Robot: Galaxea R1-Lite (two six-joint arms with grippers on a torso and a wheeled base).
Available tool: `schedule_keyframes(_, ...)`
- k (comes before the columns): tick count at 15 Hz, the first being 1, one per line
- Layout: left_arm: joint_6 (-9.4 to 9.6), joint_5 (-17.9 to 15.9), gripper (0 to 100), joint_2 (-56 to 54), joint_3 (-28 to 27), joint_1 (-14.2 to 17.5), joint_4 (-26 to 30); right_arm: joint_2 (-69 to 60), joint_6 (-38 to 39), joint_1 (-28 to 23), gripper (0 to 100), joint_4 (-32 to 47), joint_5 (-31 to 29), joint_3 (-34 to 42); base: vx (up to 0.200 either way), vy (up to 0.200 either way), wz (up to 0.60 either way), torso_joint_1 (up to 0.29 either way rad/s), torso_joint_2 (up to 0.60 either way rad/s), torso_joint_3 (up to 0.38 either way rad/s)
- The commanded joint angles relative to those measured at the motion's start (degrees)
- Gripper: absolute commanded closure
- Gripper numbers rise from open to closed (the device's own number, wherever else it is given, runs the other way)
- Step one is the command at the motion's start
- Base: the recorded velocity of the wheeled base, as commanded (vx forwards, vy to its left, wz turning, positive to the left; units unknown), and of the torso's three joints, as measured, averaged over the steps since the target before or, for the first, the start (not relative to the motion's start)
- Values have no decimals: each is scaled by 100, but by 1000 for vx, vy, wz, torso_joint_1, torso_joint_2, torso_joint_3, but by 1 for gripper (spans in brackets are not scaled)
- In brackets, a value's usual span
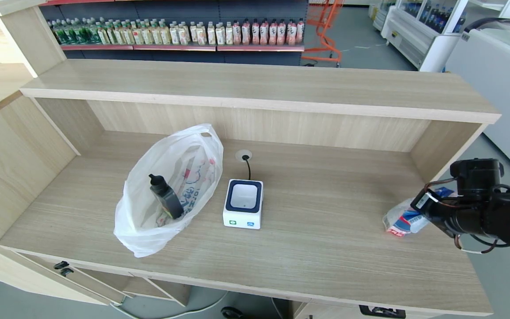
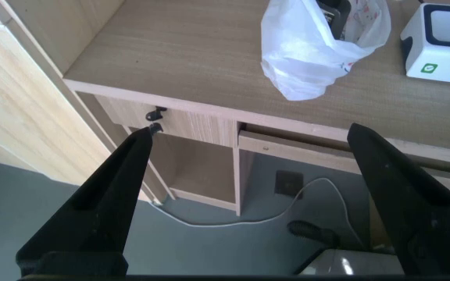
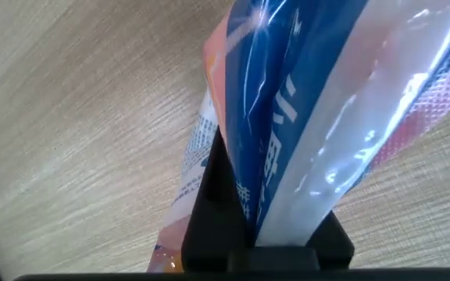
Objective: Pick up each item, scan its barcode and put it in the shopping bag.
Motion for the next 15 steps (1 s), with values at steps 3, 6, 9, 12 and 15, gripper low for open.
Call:
schedule_keyframes(3, -1, 3, 0, -2, 0, 1, 0, -39, -690, 97, 100, -84, -63, -19, 0, 0, 0, 0, 0, 0)
schedule_keyframes(6, -1, 3, 0, -2, 0, 1, 0, -584, -1033, 132, 100, -32, 684, -221, 0, 0, 0, 0, 0, 0)
schedule_keyframes(9, -1, 3, 0, -2, 0, 1, 0, -1235, -1182, 106, 100, 153, 2301, -467, 0, 0, 0, 0, 0, 0)
schedule_keyframes(12, -1, 3, 0, -2, 0, 1, 0, -1955, -1173, 97, 100, 188, 4833, -458, 0, 0, 0, 0, 0, 0)
schedule_keyframes(15, -1, 3, 0, -2, 0, 1, 0, -2623, -1138, 343, 100, 513, 6801, -414, 0, 0, 0, 0, 0, 0)
